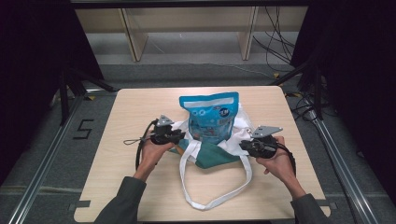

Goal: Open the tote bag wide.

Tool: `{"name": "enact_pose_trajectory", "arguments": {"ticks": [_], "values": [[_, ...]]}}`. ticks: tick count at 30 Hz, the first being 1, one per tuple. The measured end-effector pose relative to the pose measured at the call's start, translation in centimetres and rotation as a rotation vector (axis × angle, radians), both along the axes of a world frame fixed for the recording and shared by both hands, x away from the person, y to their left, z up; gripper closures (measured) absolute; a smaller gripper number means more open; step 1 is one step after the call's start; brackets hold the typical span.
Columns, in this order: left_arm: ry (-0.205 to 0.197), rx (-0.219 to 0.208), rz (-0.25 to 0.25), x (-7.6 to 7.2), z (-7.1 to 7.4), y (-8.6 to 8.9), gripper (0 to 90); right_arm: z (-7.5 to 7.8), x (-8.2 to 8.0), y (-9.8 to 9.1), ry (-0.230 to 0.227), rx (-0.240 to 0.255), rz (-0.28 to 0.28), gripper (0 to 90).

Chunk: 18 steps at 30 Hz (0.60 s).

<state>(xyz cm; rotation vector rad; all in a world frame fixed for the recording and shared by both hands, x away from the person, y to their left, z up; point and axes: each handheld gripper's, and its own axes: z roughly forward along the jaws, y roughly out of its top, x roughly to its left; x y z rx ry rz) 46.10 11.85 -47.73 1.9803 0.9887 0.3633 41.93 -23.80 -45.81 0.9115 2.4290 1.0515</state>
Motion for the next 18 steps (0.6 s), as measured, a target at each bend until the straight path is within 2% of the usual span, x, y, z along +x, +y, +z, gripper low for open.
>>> {"name": "enact_pose_trajectory", "arguments": {"ticks": [1,2,3,6,8,9,11,12,13,15,16,17,18], "values": [[0.023,-0.001,-0.019,-0.1,-0.5,-0.3,77.7,-0.6,0.3,0.0,0.007,-0.024,0.002,82.5],[0.029,-0.003,-0.032,-0.3,-0.8,-0.5,80.4,-1.6,0.4,0.3,0.006,-0.029,-0.018,83.2],[0.033,0.002,-0.046,-0.5,-1.1,-0.6,82.2,-2.0,0.5,0.4,0.038,-0.065,-0.011,84.3],[0.028,0.020,-0.077,-1.4,-1.8,-0.9,85.4,-3.5,0.6,0.9,0.048,-0.125,0.006,86.8],[0.039,0.042,-0.083,-1.6,-2.2,-1.1,86.1,-4.4,0.5,1.4,0.063,-0.142,0.004,88.2],[0.025,0.063,-0.084,-1.7,-2.6,-1.3,86.5,-4.5,0.4,1.5,0.049,-0.141,0.001,88.2],[0.004,0.103,-0.078,-1.8,-3.0,-1.6,87.5,-4.3,0.2,1.6,0.072,-0.158,-0.003,88.3],[-0.012,0.146,-0.086,-1.8,-3.1,-1.8,88.0,-4.5,0.2,1.7,0.047,-0.157,-0.007,88.3],[-0.023,0.166,-0.084,-1.8,-3.3,-2.0,88.4,-4.5,0.2,1.7,0.045,-0.158,-0.008,88.3],[-0.033,0.188,-0.072,-1.8,-3.4,-2.2,88.8,-4.5,0.2,1.9,0.047,-0.155,-0.017,88.5],[-0.033,0.183,-0.065,-1.8,-3.5,-2.3,88.8,-4.5,0.3,1.9,0.044,-0.161,-0.014,88.7],[-0.037,0.208,-0.073,-1.7,-3.3,-2.3,88.8,-4.5,0.3,1.9,0.041,-0.160,-0.014,88.8],[-0.036,0.199,-0.062,-1.6,-3.5,-2.4,88.9,-4.5,0.4,2.0,0.043,-0.157,-0.017,88.8]]}}
